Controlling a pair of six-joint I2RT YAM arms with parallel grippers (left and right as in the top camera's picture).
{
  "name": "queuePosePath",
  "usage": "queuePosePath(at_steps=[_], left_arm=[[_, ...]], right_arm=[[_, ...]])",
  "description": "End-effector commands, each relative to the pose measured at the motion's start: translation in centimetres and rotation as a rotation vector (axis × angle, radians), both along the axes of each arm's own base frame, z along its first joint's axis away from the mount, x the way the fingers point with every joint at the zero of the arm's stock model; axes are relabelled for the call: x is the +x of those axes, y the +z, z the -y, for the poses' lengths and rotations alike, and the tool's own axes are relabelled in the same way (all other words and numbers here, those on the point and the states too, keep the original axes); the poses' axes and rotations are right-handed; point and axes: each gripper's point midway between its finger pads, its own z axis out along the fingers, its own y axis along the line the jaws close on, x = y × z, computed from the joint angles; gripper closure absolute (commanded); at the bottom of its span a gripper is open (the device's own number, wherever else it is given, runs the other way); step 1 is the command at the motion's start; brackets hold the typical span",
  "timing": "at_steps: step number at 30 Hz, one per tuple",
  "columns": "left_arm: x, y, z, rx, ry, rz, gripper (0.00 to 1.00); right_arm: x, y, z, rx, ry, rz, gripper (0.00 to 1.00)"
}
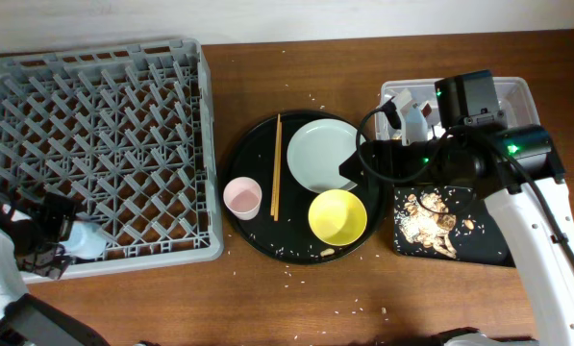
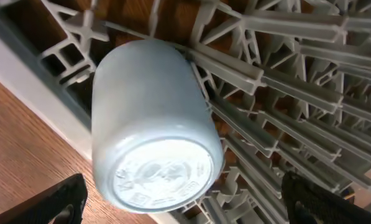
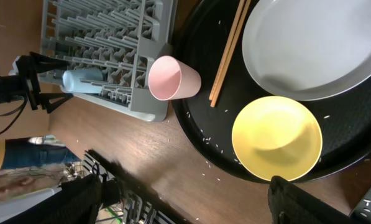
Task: Sort waste into correct bins and load items into the dishwasher rack
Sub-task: 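Grasp the pink cup with the right gripper and pass it to the left, then place the pink cup into the dish rack with the left gripper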
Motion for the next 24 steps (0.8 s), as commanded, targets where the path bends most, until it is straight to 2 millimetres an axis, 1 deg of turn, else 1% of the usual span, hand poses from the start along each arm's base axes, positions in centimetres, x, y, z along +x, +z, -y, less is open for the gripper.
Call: queuePosePath(at_steps=[1, 2, 3, 4, 5, 6, 7, 8, 9, 10, 11, 12, 13, 14, 15, 16, 17, 18, 19, 20, 21, 22, 23, 24], left_arm=[[1.5, 4.4, 1.1, 0.061, -0.147, 0.186, 0.01], [2.8, 7.6, 3.2, 0.112, -0.28, 0.302, 0.01], [3.6, 10.7, 6.8, 0.17, -0.434, 0.377, 0.01], [4.1, 12.6, 9.7, 0.22, -0.564, 0.438, 0.02], [4.2, 14.2, 13.1, 0.279, -0.729, 0.507, 0.04], [3.9, 14.7, 14.9, 0.345, -0.812, 0.507, 0.07], [3.4, 14.8, 15.9, 0.425, -0.862, 0.468, 0.07], [2.8, 14.9, 17.1, 0.484, -0.919, 0.443, 0.07], [2.4, 14.8, 17.9, 0.473, -0.947, 0.441, 0.06], [2.0, 14.6, 18.0, 0.462, -0.952, 0.428, 0.06], [1.9, 14.5, 18.1, 0.456, -0.954, 0.427, 0.06], [1.9, 14.5, 18.1, 0.452, -0.955, 0.425, 0.06], [1.9, 14.5, 18.2, 0.451, -0.956, 0.425, 0.06], [1.8, 14.5, 18.2, 0.447, -0.957, 0.426, 0.06], [1.7, 14.4, 18.3, 0.44, -0.96, 0.425, 0.06], [1.7, 14.5, 18.7, 0.42, -0.968, 0.44, 0.06], [1.9, 14.8, 19.7, 0.373, -0.986, 0.482, 0.06], [2.3, 16.0, 22.5, 0.24, -1.037, 0.608, 0.06], [2.6, 17.0, 24.0, 0.167, -1.067, 0.69, 0.06], [2.8, 18.0, 25.3, 0.099, -1.095, 0.767, 0.06], [2.3, 20.9, 28.3, -0.097, -1.172, 0.953, 0.06], [1.7, 22.8, 29.8, -0.228, -1.221, 1.063, 0.06], [0.4, 25.2, 31.2, -0.425, -1.281, 1.199, 0.03], [-0.6, 26.7, 31.6, -0.553, -1.312, 1.269, 0.02]], right_arm=[[0.3, 0.0, -0.1, -0.01, 0.011, 0.022, 0.14], [0.0, 0.2, -1.7, -0.005, 0.066, 0.055, 0.16], [-0.4, -0.2, -3.7, -0.023, 0.127, 0.083, 0.17], [-0.5, -1.3, -5.3, -0.072, 0.147, 0.086, 0.17], [-0.6, -3.5, -7.0, -0.142, 0.133, 0.052, 0.17], [-0.9, -4.9, -8.5, -0.17, 0.155, 0.029, 0.18], [-1.1, -7.4, -10.6, -0.212, 0.172, -0.02, 0.19], [-0.1, -12.2, -12.8, -0.302, 0.14, -0.079, 0.21], [0.7, -14.6, -14.1, -0.311, 0.13, -0.103, 0.22], [2.1, -17.3, -15.3, -0.306, 0.112, -0.122, 0.23], [2.9, -19.0, -16.1, -0.298, 0.115, -0.12, 0.23], [3.2, -19.8, -16.5, -0.294, 0.118, -0.122, 0.24], [3.7, -22.1, -17.1, -0.3, 0.121, -0.134, 0.36], [3.7, -23.4, -16.9, -0.316, 0.119, -0.161, 0.64], [3.8, -23.1, -16.4, -0.307, 0.111, -0.175, 0.91], [4.2, -21.2, -15.9, -0.265, 0.104, -0.175, 0.96], [4.5, -17.6, -15.3, -0.19, 0.117, -0.143, 0.96], [4.3, -12.5, -14.7, -0.079, 0.181, -0.063, 0.96], [3.9, -9.7, -14.4, -0.014, 0.234, -0.006, 0.96], [3.0, -5.0, -13.4, 0.075, 0.302, 0.105, 0.96], [1.7, -0.4, -11.8, 0.144, 0.355, 0.228, 0.96], [-0.7, 3.8, -10.8, 0.231, 0.447, 0.348, 0.96], [-2.8, 6.3, -10.8, 0.297, 0.525, 0.427, 0.96], [-3.6, 7.2, -10.7, 0.318, 0.54, 0.445, 0.96]])
